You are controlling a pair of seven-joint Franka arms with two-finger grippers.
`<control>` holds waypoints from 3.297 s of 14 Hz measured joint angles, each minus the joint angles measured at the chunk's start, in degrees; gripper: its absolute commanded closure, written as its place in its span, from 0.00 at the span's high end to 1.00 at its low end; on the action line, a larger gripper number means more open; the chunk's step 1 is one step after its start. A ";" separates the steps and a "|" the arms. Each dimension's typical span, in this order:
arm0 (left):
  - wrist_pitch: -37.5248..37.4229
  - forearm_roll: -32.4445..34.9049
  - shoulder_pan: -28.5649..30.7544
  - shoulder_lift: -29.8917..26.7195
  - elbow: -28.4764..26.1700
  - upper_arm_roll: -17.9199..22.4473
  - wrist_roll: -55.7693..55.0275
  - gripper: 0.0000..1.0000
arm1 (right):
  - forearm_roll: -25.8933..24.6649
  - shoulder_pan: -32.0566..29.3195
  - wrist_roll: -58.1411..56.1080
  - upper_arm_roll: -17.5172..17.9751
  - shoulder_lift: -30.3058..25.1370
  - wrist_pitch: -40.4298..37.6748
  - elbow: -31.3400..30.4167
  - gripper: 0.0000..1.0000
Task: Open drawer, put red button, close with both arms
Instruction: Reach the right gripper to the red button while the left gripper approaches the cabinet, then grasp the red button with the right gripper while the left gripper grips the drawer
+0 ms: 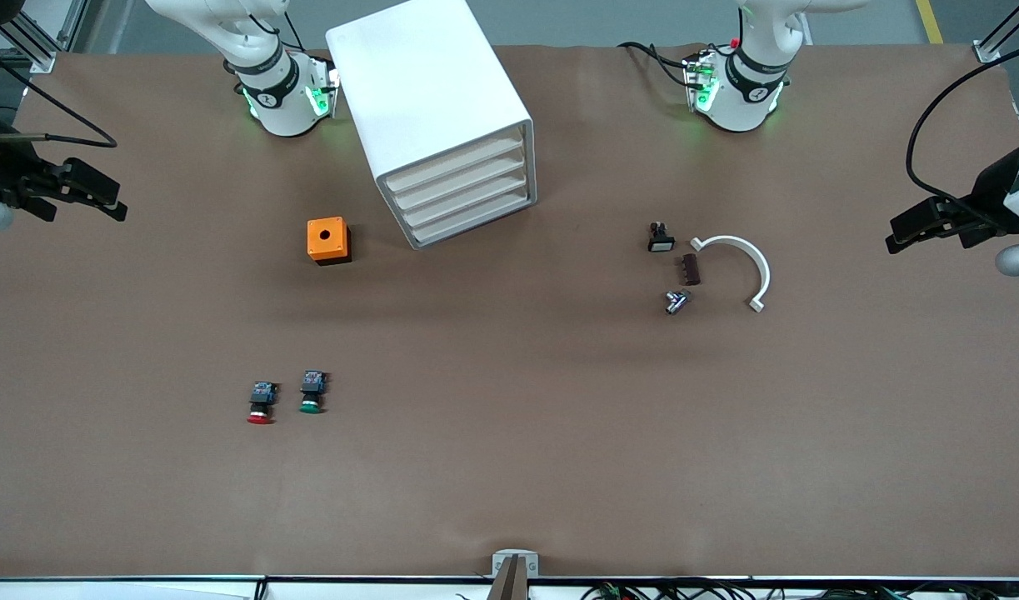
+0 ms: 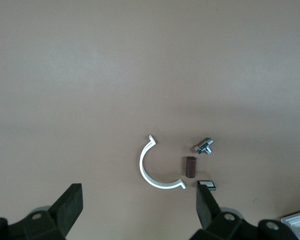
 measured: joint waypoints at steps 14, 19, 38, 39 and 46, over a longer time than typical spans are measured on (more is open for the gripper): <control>-0.33 -0.03 -0.09 4.39 -0.22 -0.09 -0.01 1.00 | 0.12 -0.04 0.01 -0.06 1.24 0.16 0.17 1.00; -0.24 -0.20 -5.78 12.74 -0.19 -0.62 -4.30 1.00 | 0.17 -0.06 -0.19 -0.08 6.23 2.30 0.18 1.00; 6.24 -45.02 -22.50 38.52 14.42 -1.25 -84.52 1.00 | 0.16 2.24 5.71 -0.06 32.44 37.98 -5.98 1.00; 6.04 -46.36 -22.69 39.17 14.45 -1.40 -89.18 1.00 | 0.16 2.90 7.28 -0.04 33.28 39.11 -5.99 1.00; -2.36 -55.59 -24.77 48.21 14.24 -2.68 -117.35 0.99 | 0.05 4.57 10.12 -0.55 40.06 47.12 -6.06 0.99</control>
